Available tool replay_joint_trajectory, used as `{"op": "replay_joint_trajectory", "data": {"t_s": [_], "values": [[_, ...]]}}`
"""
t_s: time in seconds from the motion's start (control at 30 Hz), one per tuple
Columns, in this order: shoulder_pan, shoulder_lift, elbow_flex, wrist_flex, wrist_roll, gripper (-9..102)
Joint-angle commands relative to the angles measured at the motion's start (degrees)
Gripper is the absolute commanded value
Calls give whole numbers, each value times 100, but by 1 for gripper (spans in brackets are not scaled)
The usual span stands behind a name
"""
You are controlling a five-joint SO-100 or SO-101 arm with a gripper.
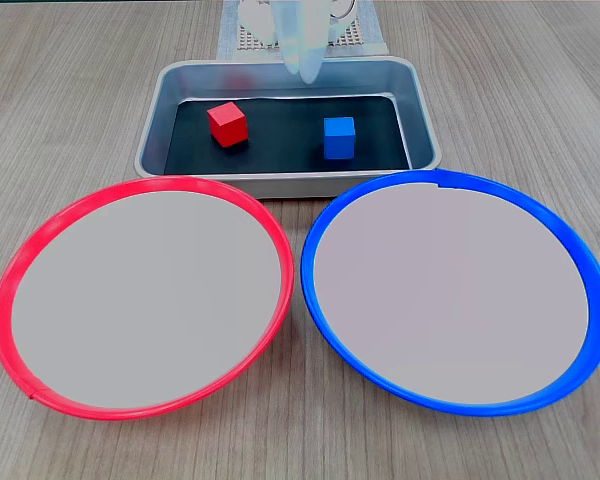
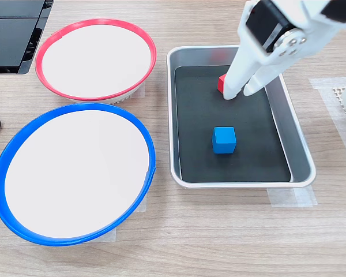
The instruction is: Move two blocks tray to matching dishes
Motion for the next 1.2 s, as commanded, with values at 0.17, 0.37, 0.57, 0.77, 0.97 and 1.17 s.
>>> {"op": "replay_joint_trajectory", "data": {"t_s": [0.17,0.37,0.57,0.77,0.97,1.17], "values": [[-545,-1705,-940,0,264,26],[-668,-2505,-1160,229,290,24],[-633,-2619,-1011,132,281,18],[-659,-2628,-1072,97,299,4],[-756,-2566,-1881,642,343,0],[-1020,-3401,-4702,1477,870,0]]}}
